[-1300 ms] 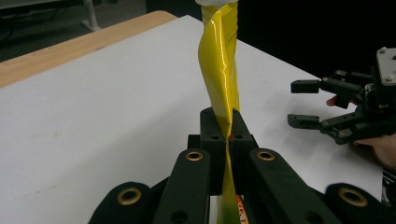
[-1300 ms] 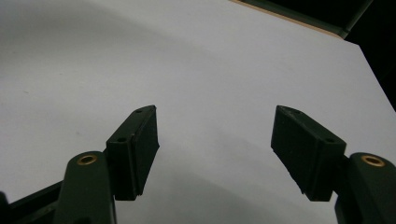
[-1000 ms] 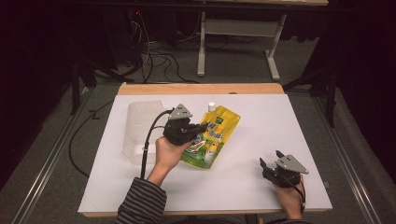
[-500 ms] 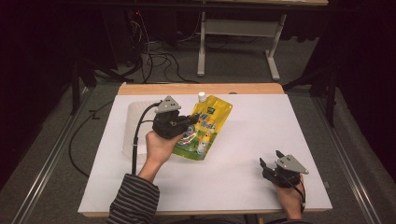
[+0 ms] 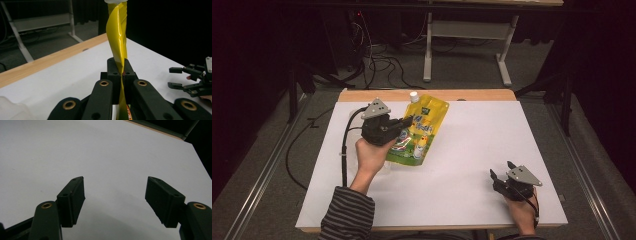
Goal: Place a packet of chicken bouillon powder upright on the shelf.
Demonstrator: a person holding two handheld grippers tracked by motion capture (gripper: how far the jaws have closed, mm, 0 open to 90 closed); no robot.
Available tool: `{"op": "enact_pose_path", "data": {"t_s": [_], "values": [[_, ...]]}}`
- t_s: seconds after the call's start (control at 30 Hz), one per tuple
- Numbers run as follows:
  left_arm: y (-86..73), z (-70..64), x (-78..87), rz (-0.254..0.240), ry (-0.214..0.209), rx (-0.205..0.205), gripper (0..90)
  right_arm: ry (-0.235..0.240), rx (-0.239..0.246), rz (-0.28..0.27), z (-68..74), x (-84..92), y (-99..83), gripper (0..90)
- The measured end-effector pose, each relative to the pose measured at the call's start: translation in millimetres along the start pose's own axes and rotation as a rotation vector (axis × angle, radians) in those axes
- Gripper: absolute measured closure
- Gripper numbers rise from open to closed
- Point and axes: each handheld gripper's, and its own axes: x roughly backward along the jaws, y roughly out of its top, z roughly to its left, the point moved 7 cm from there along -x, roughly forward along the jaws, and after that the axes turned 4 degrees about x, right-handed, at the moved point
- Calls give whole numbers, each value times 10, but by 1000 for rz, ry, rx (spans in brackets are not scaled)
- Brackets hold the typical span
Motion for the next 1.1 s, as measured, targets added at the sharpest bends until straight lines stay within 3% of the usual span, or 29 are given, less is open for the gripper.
{"op": "enact_pose_path", "data": {"t_s": [0.3,0.37,0.43,0.63,0.87,1.0,1.1], "values": [[53,204,291,-47,72,3,895,-5,0,3,0,2,-1,323],[50,277,381,-59,108,-7,895,-4,0,6,6,3,-3,323],[43,297,405,-61,112,-4,895,-4,0,6,7,4,-2,323],[-30,494,568,-63,186,-8,895,-7,2,8,9,3,-2,323],[-118,674,675,-80,237,6,894,-7,4,10,10,-1,-2,323],[-187,753,680,-64,282,-15,894,-9,6,12,10,-4,-3,323],[-250,813,654,-52,289,-8,894,-10,7,12,9,-3,-3,323]]}}
